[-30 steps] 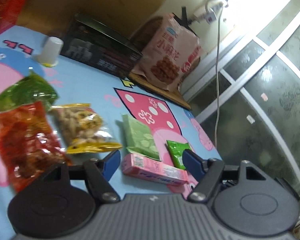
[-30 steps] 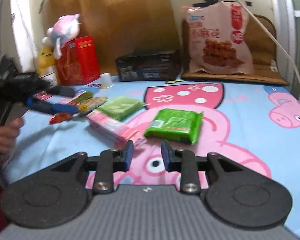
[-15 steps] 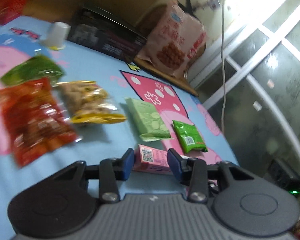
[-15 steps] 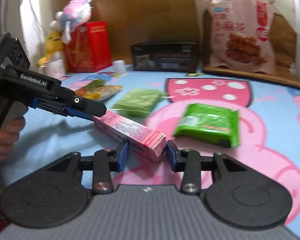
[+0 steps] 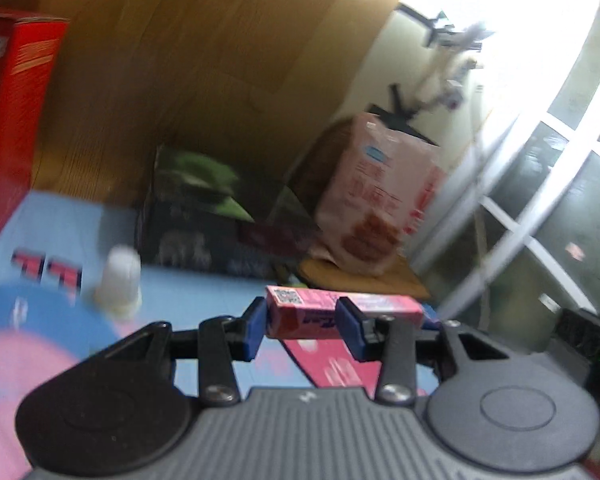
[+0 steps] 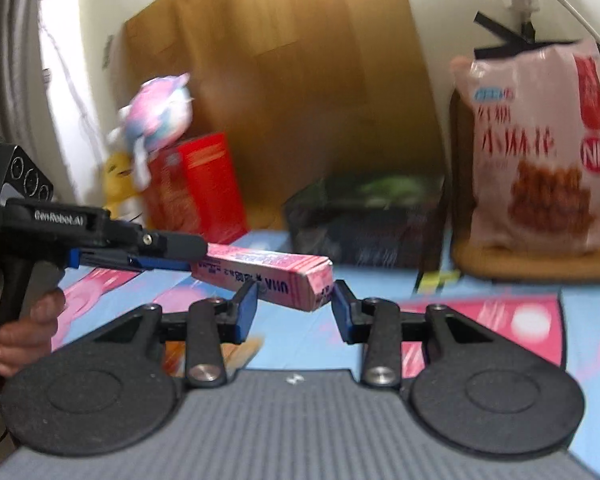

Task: Organize snacks

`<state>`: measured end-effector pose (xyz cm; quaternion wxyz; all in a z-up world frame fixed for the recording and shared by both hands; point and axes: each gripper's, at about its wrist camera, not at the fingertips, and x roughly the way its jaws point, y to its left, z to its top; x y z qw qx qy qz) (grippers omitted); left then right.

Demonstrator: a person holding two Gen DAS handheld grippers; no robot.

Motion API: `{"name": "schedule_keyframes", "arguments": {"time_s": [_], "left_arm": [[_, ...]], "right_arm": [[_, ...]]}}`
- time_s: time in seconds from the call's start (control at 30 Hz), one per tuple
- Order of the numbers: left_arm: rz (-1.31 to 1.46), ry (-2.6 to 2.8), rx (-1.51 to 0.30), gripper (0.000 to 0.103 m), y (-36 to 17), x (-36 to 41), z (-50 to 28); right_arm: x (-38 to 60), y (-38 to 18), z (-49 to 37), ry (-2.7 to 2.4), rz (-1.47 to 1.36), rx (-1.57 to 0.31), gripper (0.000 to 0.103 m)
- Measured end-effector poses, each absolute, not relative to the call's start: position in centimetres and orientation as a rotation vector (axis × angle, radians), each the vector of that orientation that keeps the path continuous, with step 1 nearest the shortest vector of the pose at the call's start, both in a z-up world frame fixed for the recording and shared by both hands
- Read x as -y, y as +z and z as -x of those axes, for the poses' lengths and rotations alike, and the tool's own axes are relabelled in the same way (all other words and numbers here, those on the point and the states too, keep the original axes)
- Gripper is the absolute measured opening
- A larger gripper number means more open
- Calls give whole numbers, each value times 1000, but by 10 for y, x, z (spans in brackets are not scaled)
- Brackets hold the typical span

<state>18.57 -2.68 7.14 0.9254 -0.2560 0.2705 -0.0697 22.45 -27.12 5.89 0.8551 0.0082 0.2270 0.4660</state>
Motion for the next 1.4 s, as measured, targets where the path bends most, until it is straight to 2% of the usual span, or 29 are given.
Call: {"name": "schedule_keyframes", "arguments": {"time_s": [0.27,0.5,0.57,0.6,0.67,0.83,1.03,1.27,1.4], "left_arm": [[628,-55,-565,37,59,-14,-283],[628,-6,-602,39,41,-31,-319],[621,-5,-590,44,40,-31,-321],[618,-4,-585,52,41,-32,-321],[613,-3,-570,56,43,-30,-318],[615,-40,-529,56,55,-24,-292],[588,-109,-508,56,59,2,-224],[462,-100,-572,56,22,55,-132],[386,-61,-593,56,5,80,-90]], "right_arm": [[220,67,-338,935,-80,-529,43],[196,43,-375,897,-128,-596,45],[191,38,-377,871,-105,-609,51],[189,35,-375,858,-86,-610,54],[186,31,-368,831,-36,-602,57],[199,38,-344,816,-8,-562,66],[236,52,-301,823,-29,-557,68],[269,35,-223,879,-4,-629,68],[280,23,-174,860,49,-582,68]]}}
